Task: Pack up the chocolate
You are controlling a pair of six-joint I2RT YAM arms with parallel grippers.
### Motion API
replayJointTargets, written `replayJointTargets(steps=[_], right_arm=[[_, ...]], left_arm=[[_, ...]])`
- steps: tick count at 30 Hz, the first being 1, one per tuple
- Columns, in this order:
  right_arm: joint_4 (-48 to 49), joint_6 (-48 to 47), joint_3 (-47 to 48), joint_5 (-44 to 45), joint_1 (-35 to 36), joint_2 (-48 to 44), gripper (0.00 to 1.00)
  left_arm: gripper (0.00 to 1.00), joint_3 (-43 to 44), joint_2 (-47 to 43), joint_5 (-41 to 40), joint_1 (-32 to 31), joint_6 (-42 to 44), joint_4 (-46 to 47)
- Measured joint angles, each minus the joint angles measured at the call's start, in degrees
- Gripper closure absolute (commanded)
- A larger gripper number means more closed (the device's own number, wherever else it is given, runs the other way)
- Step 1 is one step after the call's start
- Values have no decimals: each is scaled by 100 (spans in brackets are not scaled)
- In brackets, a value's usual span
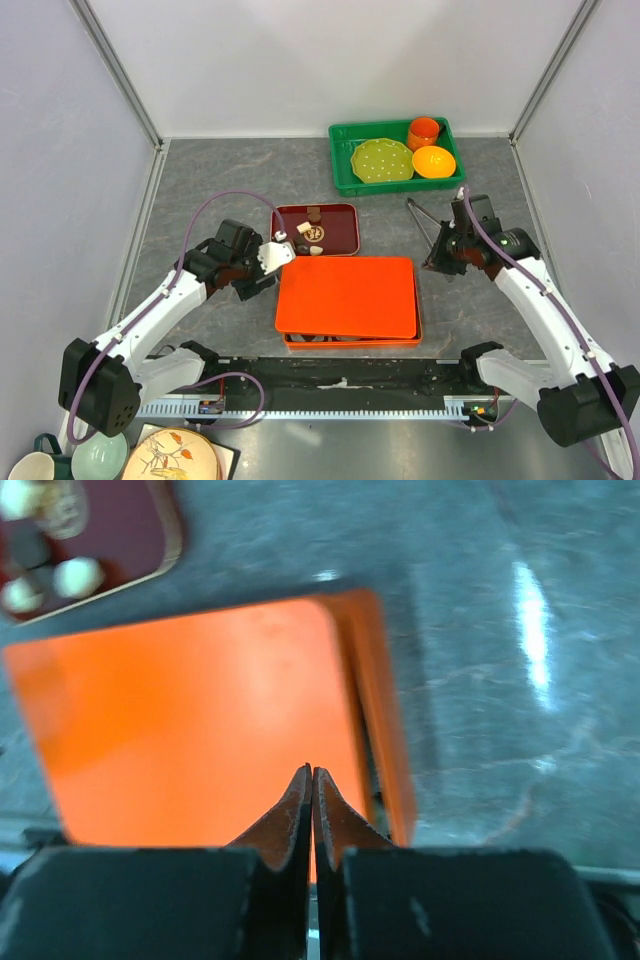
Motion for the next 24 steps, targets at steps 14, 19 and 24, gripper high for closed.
replayJointTargets(steps=[14, 19, 24], right_arm=[[111, 341, -1499, 721, -186, 426, 100], [400, 498, -2059, 470, -186, 387, 100], [640, 632, -2402, 219, -186, 382, 100]], left_arm=[[21, -66, 127, -293, 0, -2, 426], [21, -87, 136, -297, 0, -2, 503], [22, -87, 199, -295, -13, -2, 599]])
